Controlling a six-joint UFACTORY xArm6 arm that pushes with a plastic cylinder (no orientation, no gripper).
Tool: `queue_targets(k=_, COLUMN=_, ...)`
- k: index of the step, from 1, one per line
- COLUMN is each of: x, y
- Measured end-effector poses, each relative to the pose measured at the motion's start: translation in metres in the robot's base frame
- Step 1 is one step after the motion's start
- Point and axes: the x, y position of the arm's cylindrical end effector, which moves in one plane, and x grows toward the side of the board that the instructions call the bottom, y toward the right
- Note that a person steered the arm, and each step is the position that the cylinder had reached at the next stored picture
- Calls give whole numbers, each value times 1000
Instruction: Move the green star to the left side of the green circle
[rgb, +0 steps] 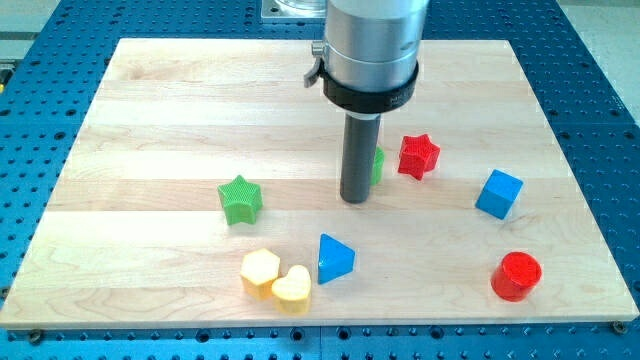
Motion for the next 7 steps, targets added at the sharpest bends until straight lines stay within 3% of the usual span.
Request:
queue_targets(k=1, x=10, y=22)
queue_targets(k=3, x=-19, y=2)
queue_targets(k=4, x=-5, y=-26)
queue_targets(k=5, x=40, y=-89)
queue_targets(k=6, x=30, y=-156)
queue_targets(k=7, x=9, y=-150)
